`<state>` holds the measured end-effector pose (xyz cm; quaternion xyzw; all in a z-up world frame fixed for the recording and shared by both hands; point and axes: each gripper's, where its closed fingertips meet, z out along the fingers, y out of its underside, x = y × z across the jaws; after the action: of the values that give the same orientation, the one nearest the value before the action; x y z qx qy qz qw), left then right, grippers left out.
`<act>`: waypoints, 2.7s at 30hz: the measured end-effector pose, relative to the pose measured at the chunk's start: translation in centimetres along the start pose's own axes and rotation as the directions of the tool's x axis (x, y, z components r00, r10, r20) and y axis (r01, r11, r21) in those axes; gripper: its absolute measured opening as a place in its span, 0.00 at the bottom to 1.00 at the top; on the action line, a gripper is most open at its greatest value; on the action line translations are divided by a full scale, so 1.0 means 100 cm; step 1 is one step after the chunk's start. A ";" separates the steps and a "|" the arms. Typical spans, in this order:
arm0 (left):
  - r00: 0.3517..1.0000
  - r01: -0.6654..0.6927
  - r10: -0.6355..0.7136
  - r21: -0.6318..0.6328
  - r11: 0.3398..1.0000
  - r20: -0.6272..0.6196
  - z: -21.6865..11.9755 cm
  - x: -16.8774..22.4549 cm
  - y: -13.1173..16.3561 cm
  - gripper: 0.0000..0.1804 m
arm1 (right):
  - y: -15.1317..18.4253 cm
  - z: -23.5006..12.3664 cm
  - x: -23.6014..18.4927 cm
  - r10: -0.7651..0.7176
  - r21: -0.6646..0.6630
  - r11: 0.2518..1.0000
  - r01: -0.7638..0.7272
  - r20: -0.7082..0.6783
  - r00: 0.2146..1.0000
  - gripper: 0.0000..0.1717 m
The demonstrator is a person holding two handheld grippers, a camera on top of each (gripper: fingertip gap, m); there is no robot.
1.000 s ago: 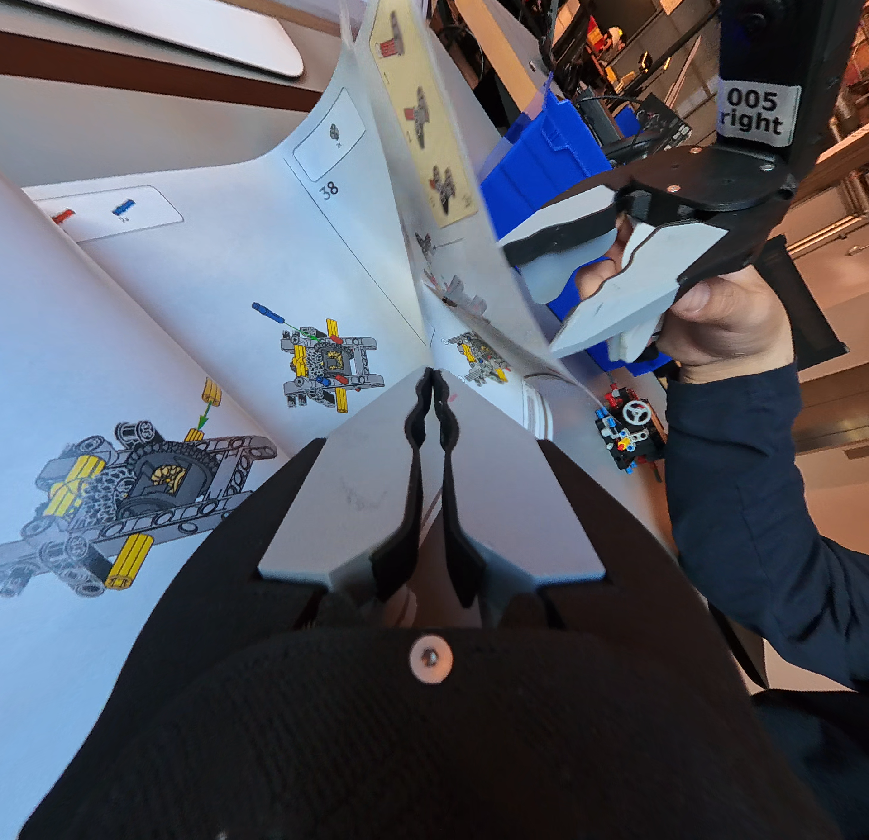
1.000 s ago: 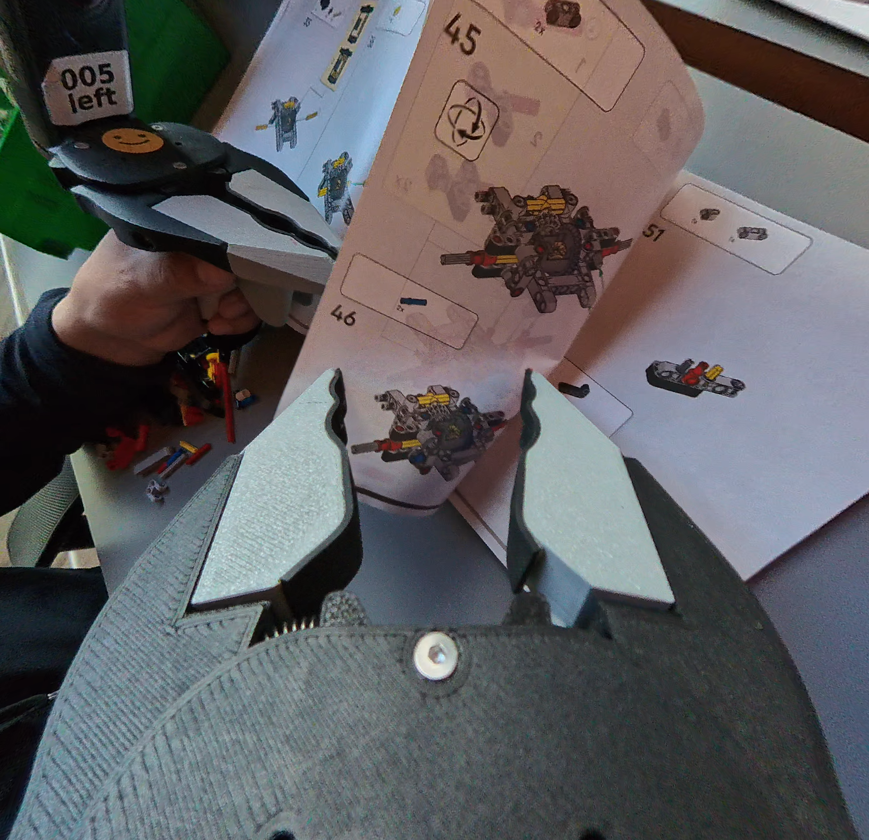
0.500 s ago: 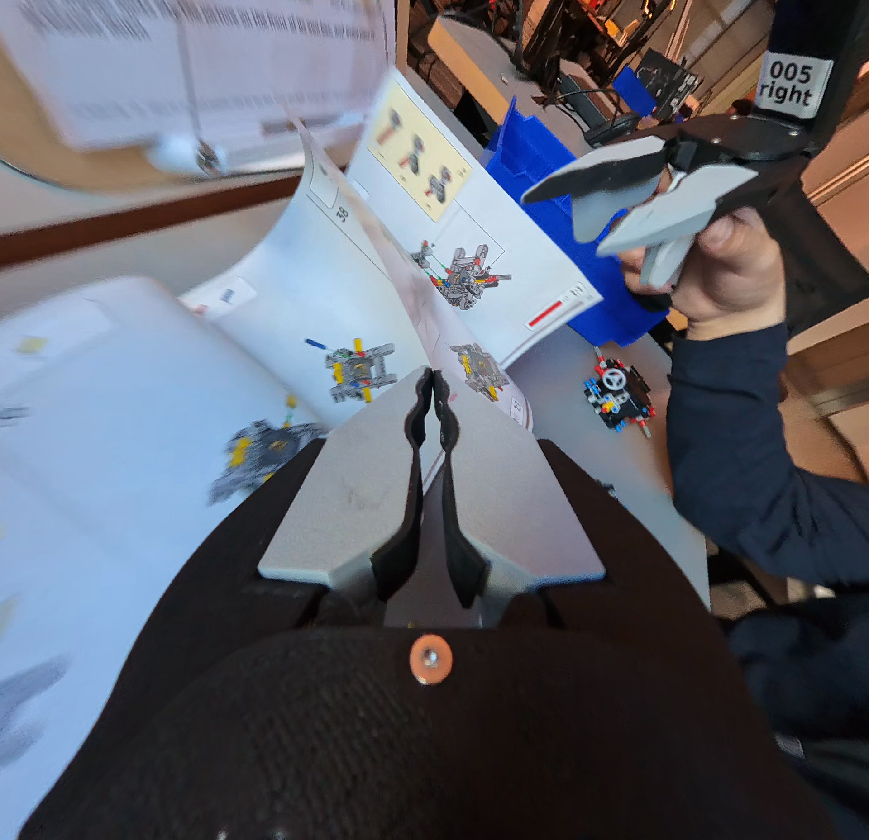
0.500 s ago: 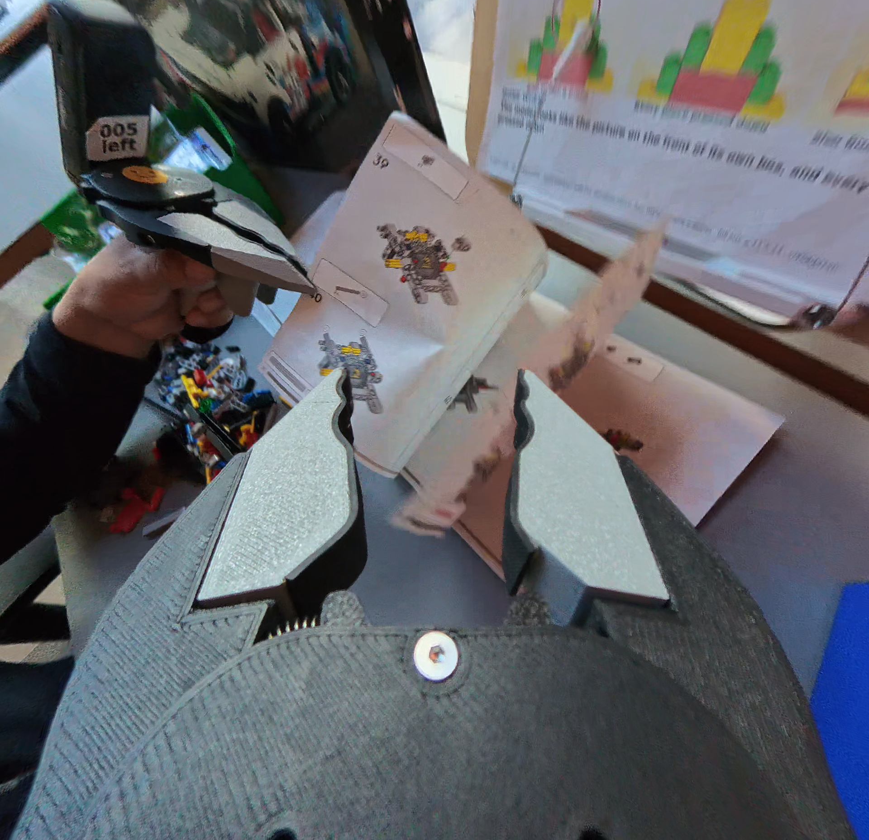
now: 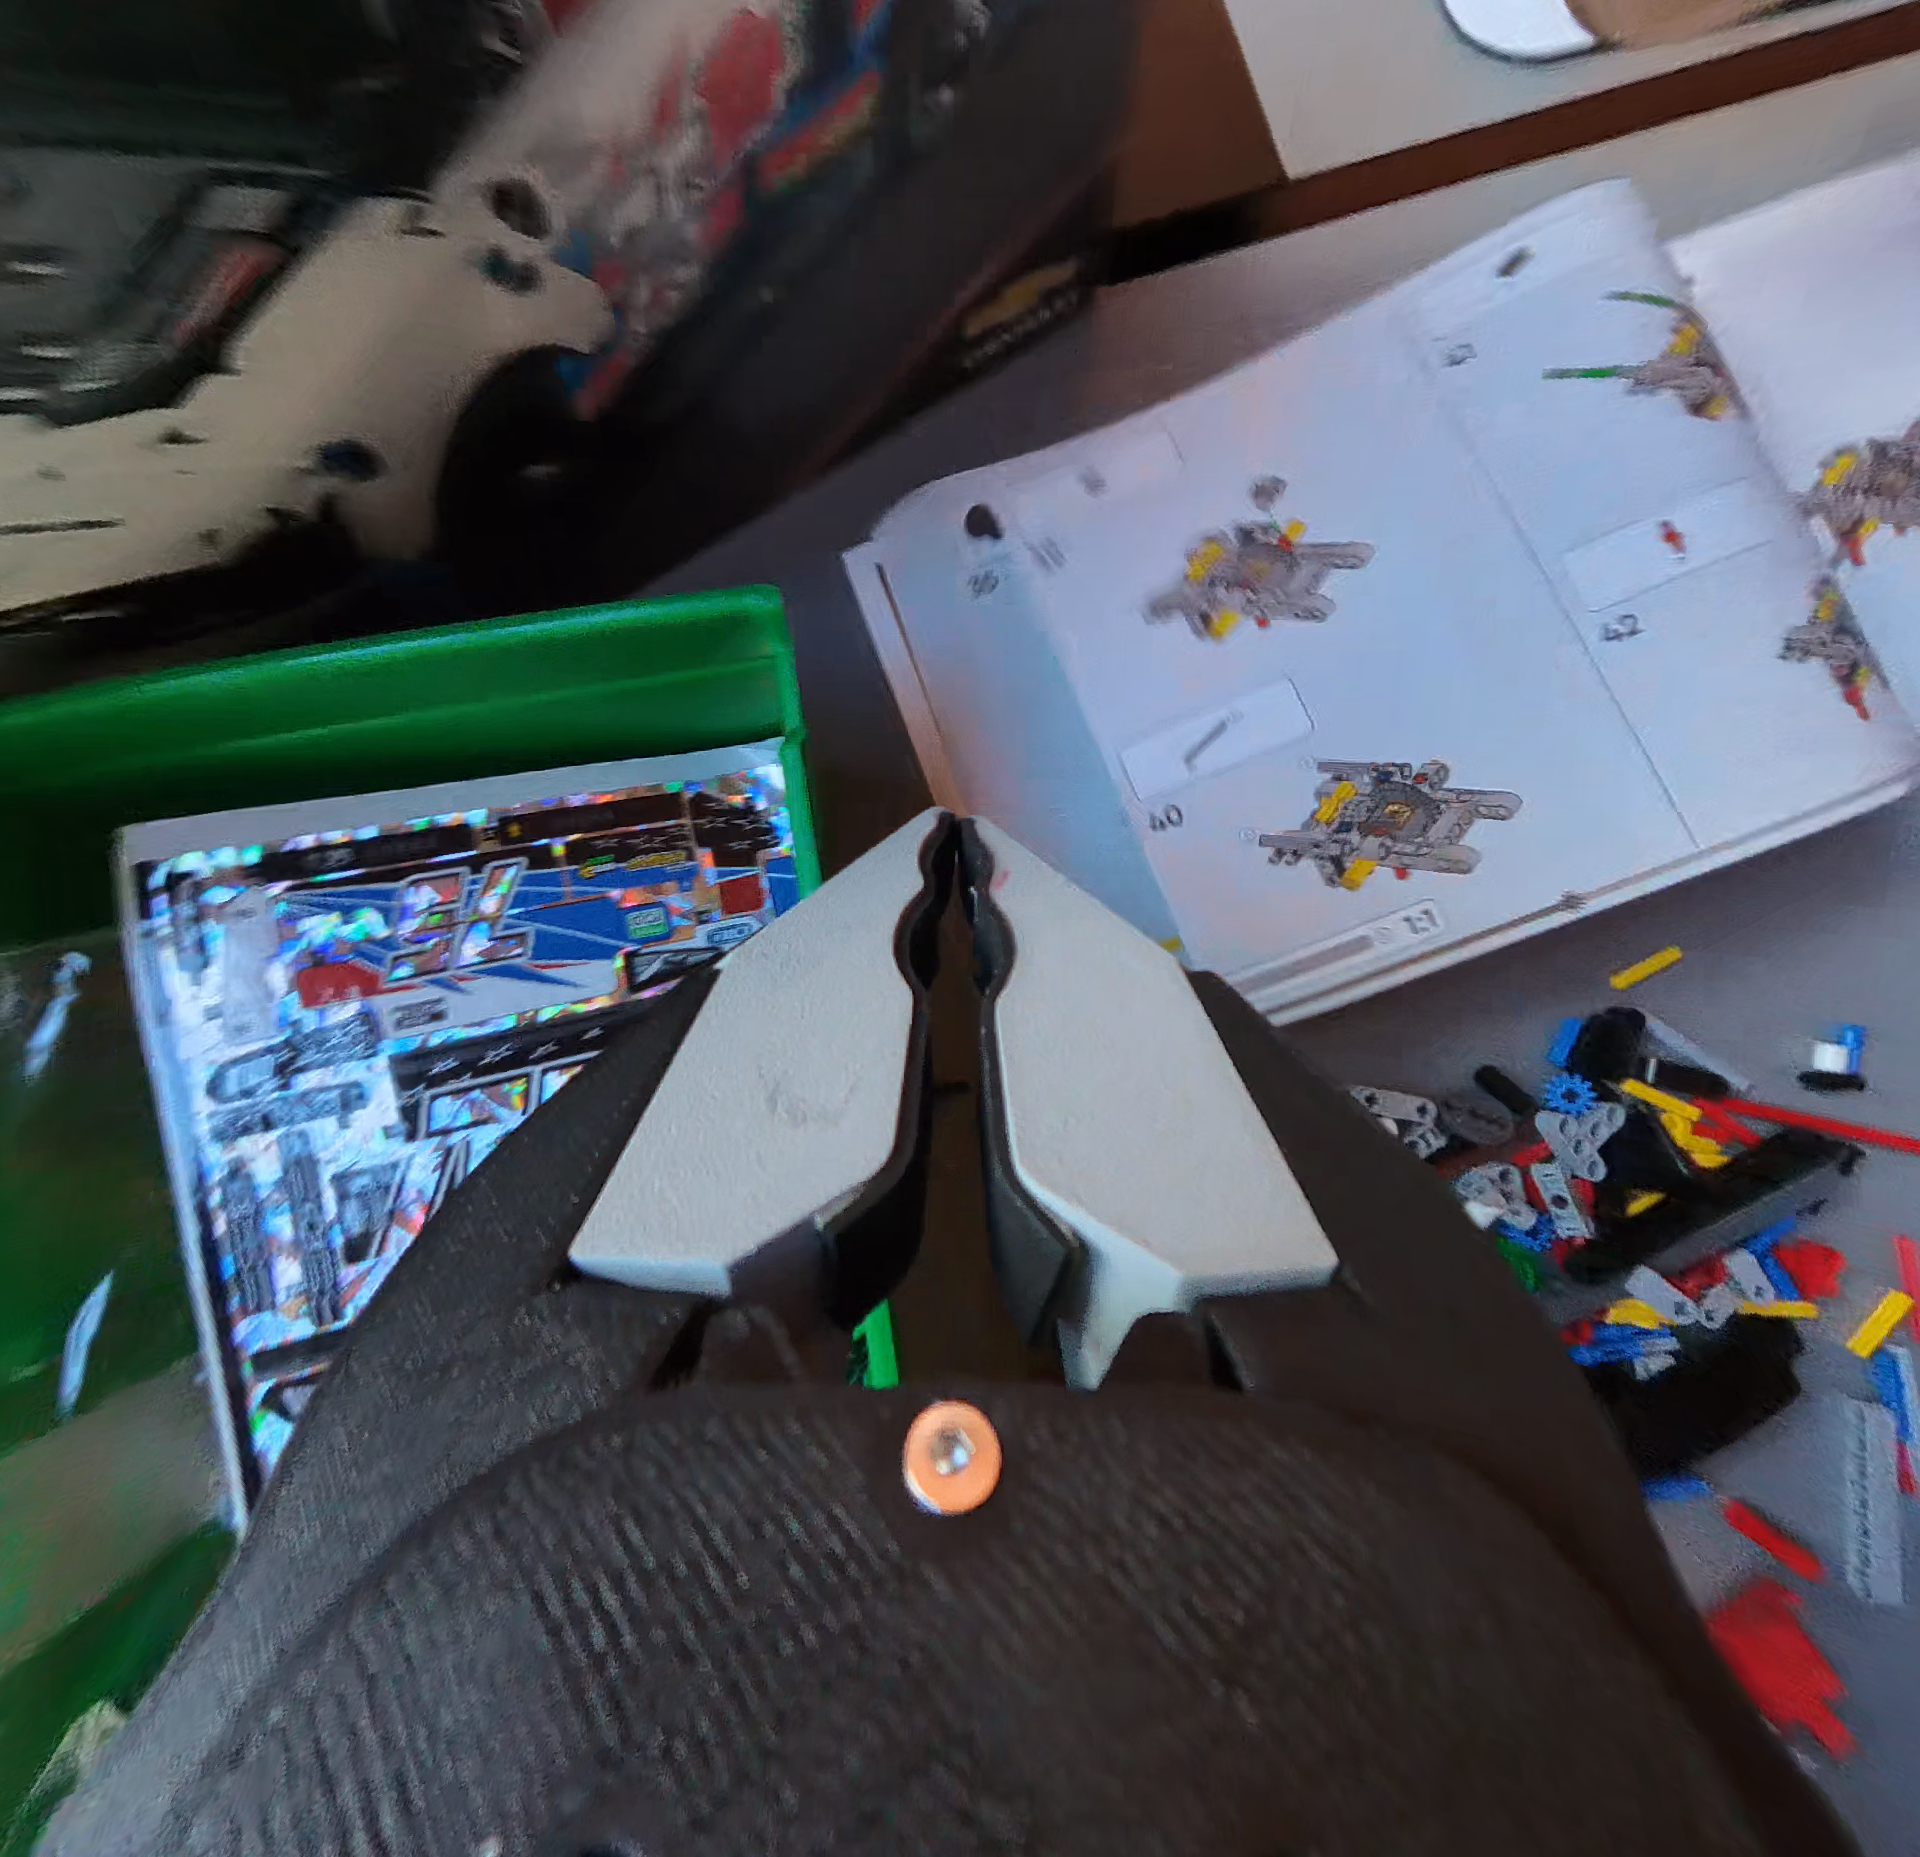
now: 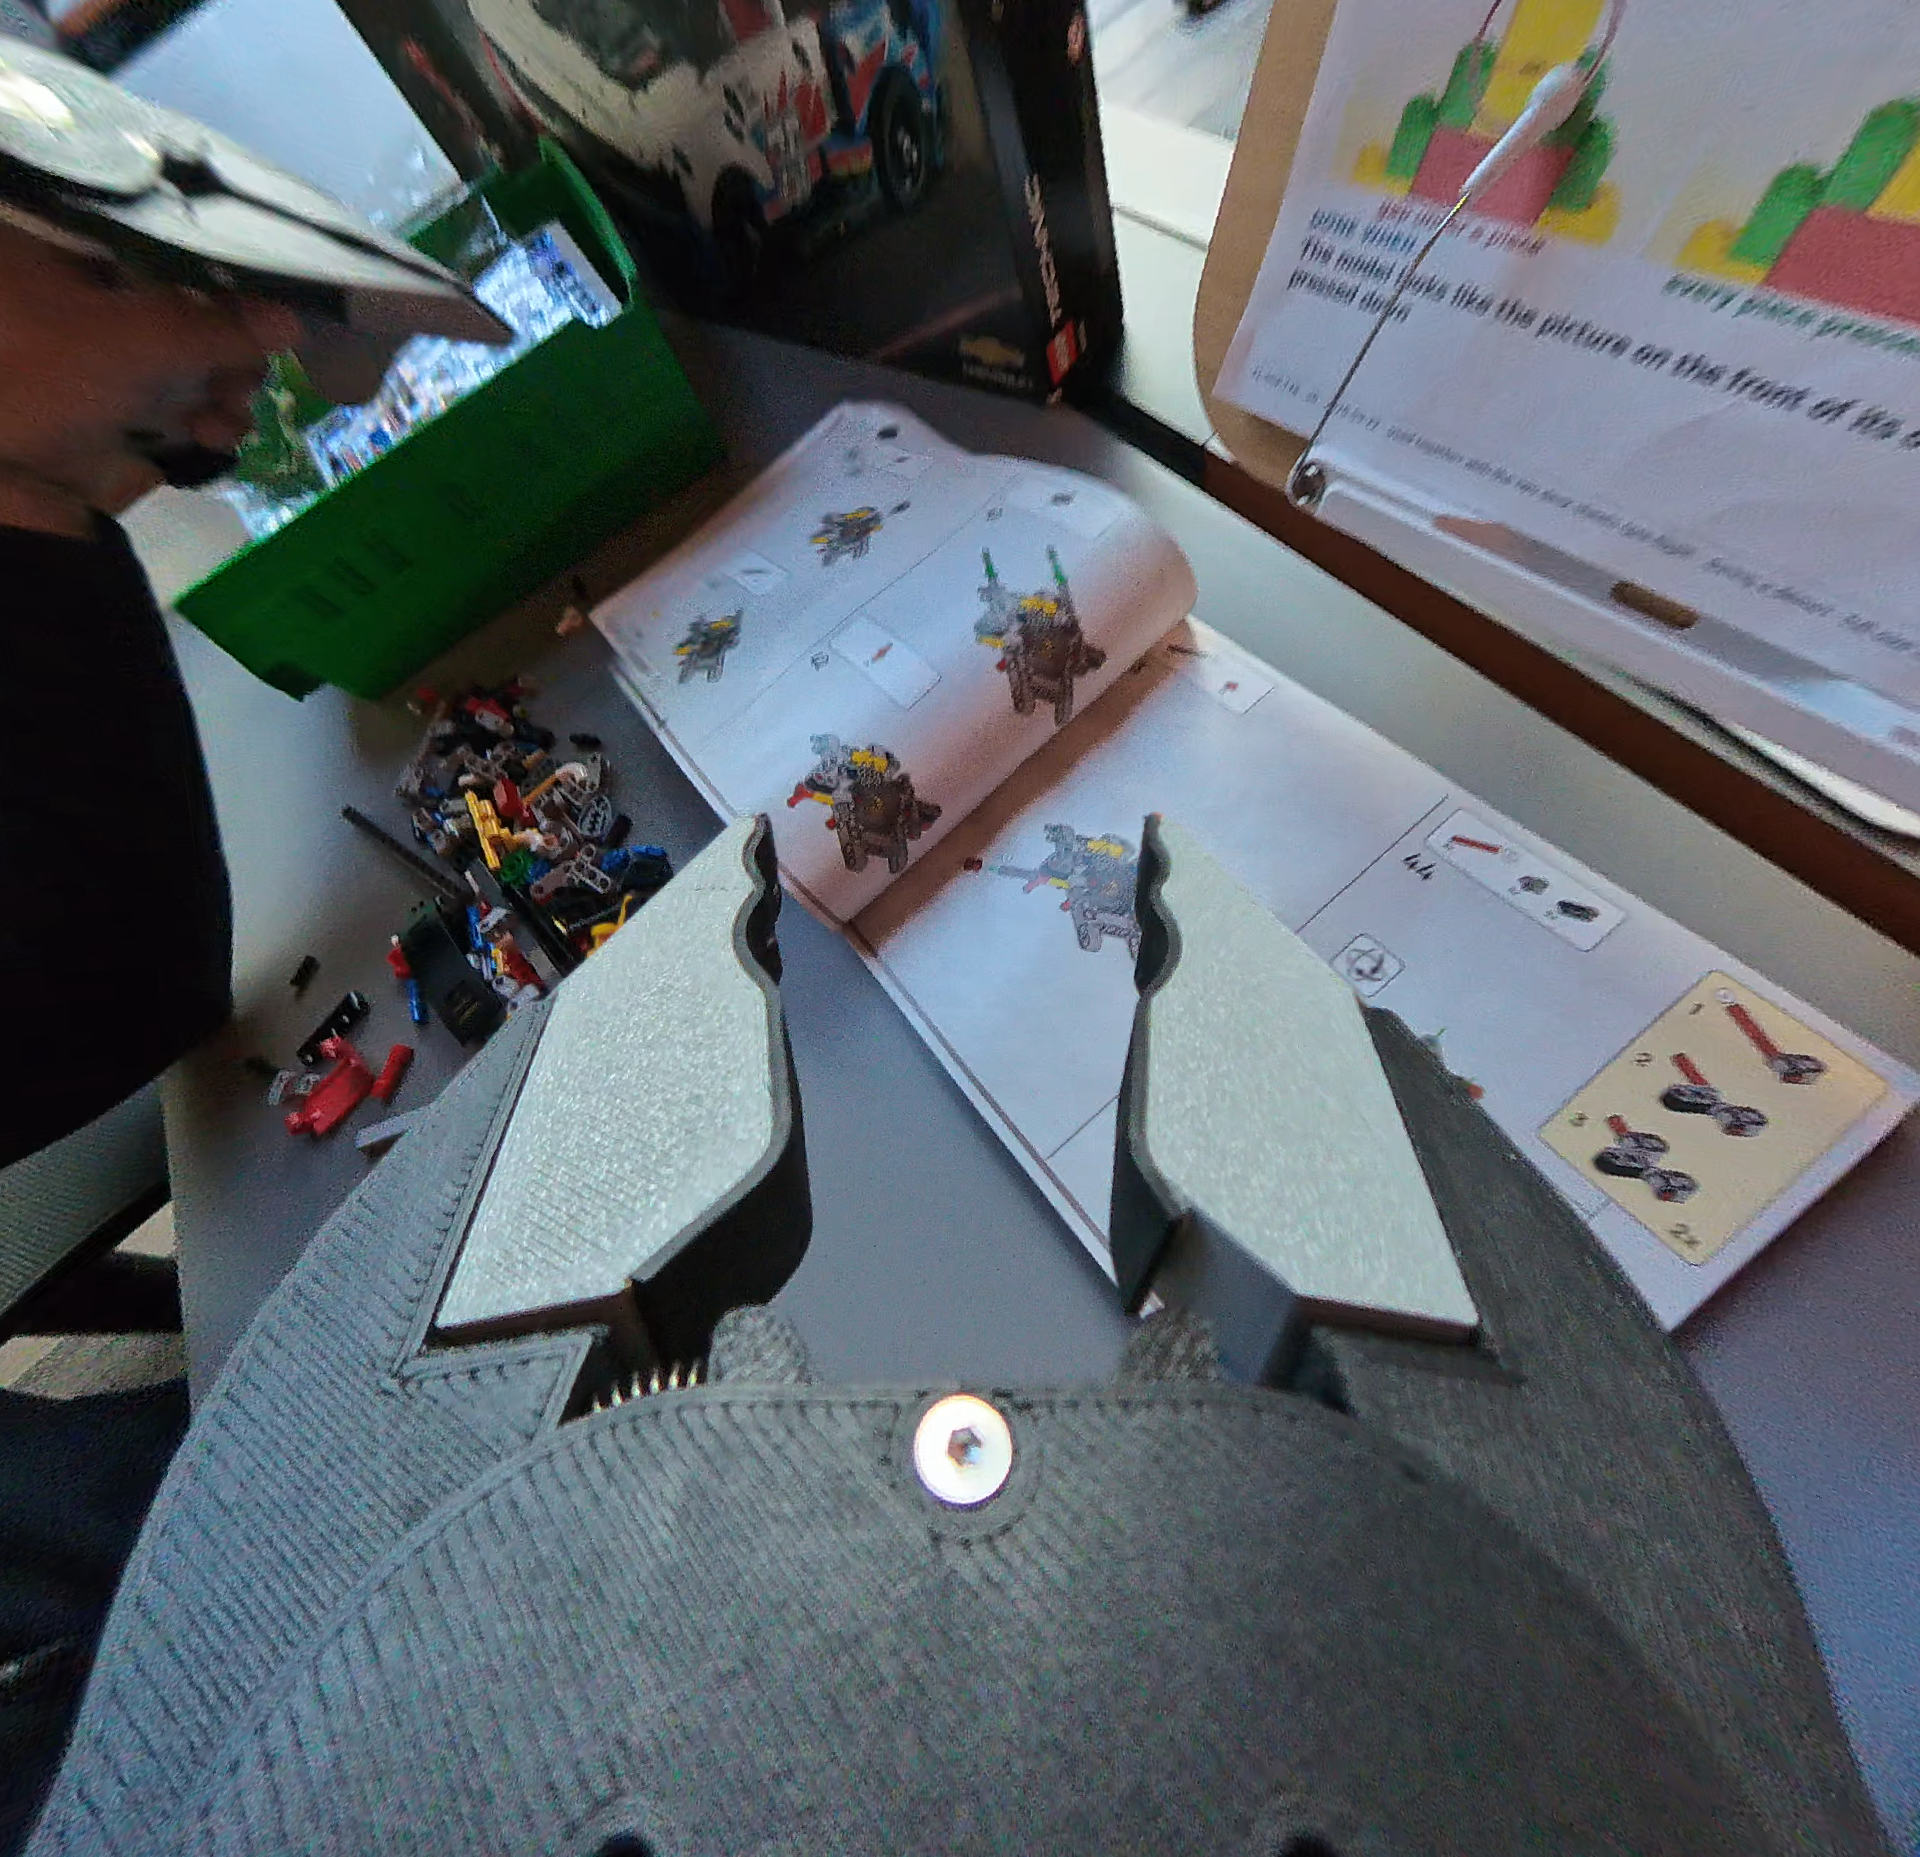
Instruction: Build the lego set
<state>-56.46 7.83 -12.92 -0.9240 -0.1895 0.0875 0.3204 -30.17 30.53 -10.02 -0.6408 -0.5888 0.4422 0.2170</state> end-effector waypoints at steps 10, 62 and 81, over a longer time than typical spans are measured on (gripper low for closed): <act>0.988 -0.139 0.151 0.242 0.960 -0.031 -0.050 0.048 -0.047 0.00 | 0.085 0.100 0.014 0.022 -0.376 0.925 -0.049 -0.076 0.997 0.23; 0.950 -0.258 0.302 0.339 0.905 -0.083 -0.068 0.099 -0.063 0.12 | 0.164 -0.104 -0.089 0.002 0.370 0.927 0.064 -0.174 0.985 0.24; 1.000 -0.016 0.022 0.572 0.820 -0.004 -0.097 0.057 -0.103 0.34 | 0.168 -0.092 -0.092 -0.115 0.398 0.874 0.280 -0.390 0.913 0.24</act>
<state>-51.56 12.19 0.81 -0.7877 -0.1436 0.1386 0.5828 -12.38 20.48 -15.80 -0.5782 -0.4862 0.4174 0.5051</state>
